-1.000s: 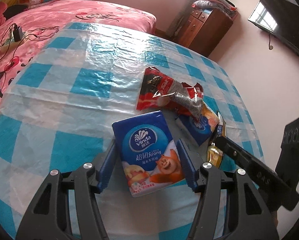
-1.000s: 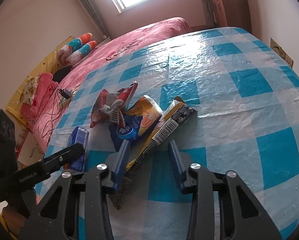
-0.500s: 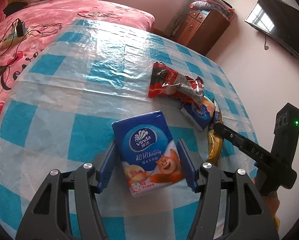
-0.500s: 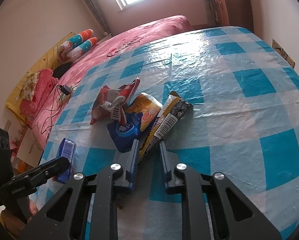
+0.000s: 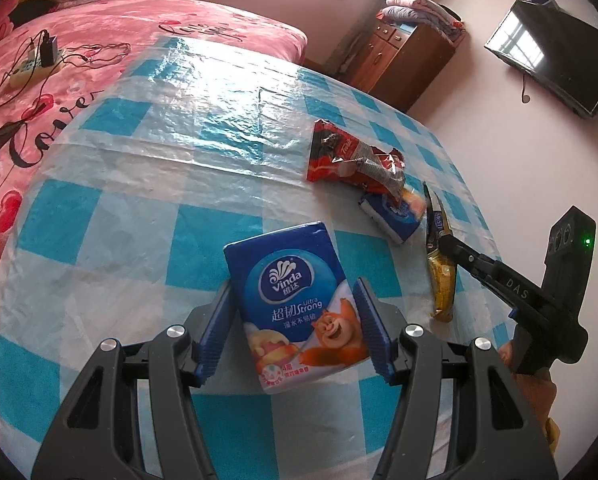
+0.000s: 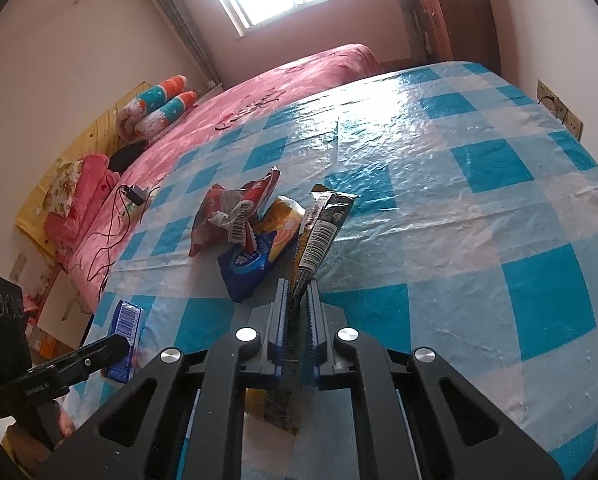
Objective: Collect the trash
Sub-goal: 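Carry the tissue pack and yellow wrapper over the orange bucket with both grippers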
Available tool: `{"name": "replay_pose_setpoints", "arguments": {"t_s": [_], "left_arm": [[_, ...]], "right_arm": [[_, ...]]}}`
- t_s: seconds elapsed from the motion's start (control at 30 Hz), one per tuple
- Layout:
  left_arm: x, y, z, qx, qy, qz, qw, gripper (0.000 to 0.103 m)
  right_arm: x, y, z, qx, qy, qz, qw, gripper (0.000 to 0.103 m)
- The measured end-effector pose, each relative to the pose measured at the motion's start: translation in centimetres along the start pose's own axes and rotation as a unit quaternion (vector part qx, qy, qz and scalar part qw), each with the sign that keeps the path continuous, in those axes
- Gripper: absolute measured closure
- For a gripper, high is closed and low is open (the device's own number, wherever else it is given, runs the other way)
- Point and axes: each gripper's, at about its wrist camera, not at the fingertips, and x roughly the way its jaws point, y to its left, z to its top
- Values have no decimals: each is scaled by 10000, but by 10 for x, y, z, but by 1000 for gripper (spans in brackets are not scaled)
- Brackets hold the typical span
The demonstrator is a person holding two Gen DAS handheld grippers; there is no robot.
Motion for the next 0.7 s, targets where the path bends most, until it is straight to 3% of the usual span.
{"name": "replay_pose_setpoints", "arguments": {"t_s": [0.4, 0.7], "left_arm": [[-19, 11, -10, -2, -73, -101, 9999, 42], [-34, 18, -17, -23, -159, -197, 9997, 42]], "right_arm": [[-14, 2, -8, 128, -133, 87, 9998, 95], [-24, 10, -11, 373, -80, 539, 9978, 96]]}}
